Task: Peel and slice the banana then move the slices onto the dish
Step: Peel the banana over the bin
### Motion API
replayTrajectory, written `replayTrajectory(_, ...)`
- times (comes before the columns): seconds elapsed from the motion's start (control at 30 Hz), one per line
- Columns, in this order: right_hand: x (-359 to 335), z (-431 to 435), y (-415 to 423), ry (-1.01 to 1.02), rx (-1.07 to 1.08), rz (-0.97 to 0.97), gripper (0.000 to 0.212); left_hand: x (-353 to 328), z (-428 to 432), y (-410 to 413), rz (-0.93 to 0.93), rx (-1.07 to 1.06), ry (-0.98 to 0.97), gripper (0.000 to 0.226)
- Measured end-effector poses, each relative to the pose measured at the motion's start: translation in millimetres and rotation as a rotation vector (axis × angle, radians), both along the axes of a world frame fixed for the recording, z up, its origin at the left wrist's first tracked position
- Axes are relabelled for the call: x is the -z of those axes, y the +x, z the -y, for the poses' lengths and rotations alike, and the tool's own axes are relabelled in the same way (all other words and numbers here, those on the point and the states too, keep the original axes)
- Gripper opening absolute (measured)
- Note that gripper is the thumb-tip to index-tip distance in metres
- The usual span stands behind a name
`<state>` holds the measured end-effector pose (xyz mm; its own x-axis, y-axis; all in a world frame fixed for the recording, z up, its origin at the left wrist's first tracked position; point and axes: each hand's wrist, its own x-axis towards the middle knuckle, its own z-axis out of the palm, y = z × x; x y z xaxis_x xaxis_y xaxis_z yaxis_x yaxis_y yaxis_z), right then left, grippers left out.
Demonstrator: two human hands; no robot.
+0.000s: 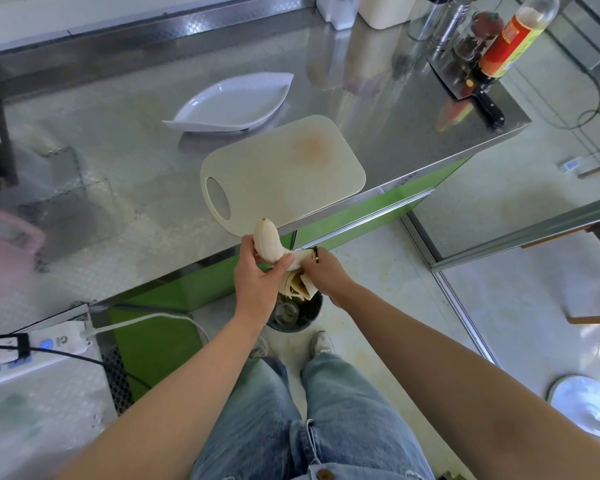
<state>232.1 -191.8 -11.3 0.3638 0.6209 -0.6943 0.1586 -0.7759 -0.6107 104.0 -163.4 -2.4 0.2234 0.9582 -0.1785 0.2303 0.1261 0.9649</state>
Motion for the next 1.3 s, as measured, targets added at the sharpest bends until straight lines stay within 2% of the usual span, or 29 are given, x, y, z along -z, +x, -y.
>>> replayTrajectory(0.13, -2.0, 5.7, 5.1, 0.062, -0.133, 0.046, 0.027, 3.7, -5.6, -6.5, 0.042, -0.061, -0.073, 0.042)
replayTrajectory(0.27, 1.6, 5.9, 11.2, 0.016, -0.205, 0.135, 0.031, 5.5, -9.4, -15.0, 0.063, -0.078, -0.121, 0.043)
replayTrajectory(0.43, 4.6, 6.5, 22.5, -0.033, -0.072, 0.17, 0.037, 3.0, -12.0, -22.2, 0.124, -0.11, -0.199, 0.041)
replayTrajectory(0.5, 5.3, 7.5, 26.0, -0.029, -0.027, 0.125, 0.038, 2.3, -14.7, -24.4, 0.15, -0.139, -0.214, 0.039)
replayTrajectory(0.6, 6.9, 9.2, 25.0, -0.032, -0.084, 0.065, 0.043, 4.1, -16.6, -25.4, 0.152, -0.148, -0.221, 0.04)
replayTrajectory(0.73, 0.4, 10.4, 20.2, 0.006, -0.122, -0.177, 0.065, 6.0, -13.3, -19.8, 0.165, -0.173, -0.255, 0.041)
replayTrajectory(0.8, -3.9, 10.9, 17.2, 0.05, -0.06, -0.394, 0.062, 4.8, -10.9, -13.8, 0.223, -0.21, -0.301, 0.043)
replayTrajectory(0.87, -5.8, 11.6, 11.5, 0.11, 0.021, -0.448, 0.051, 0.6, -7.8, -6.8, 0.313, -0.241, -0.373, 0.048)
replayTrajectory(1.0, 0.8, 12.6, 6.2, 0.203, 0.06, -0.375, 0.051, -2.5, -3.4, 0.5, 0.383, -0.275, -0.445, 0.047)
replayTrajectory(1.13, 2.1, 15.7, 8.0, 0.219, -0.047, -0.3, 0.041, -1.3, -6.0, -2.1, 0.361, -0.281, -0.423, 0.042)
replayTrajectory(1.2, 2.9, 15.6, 8.9, 0.215, -0.112, -0.193, 0.03, -2.4, -7.8, -3.1, 0.331, -0.274, -0.397, 0.044)
replayTrajectory(1.3, 5.3, 13.6, 12.7, 0.166, -0.261, 0.105, 0.017, -5.9, -10.3, -2.3, 0.292, -0.263, -0.347, 0.041)
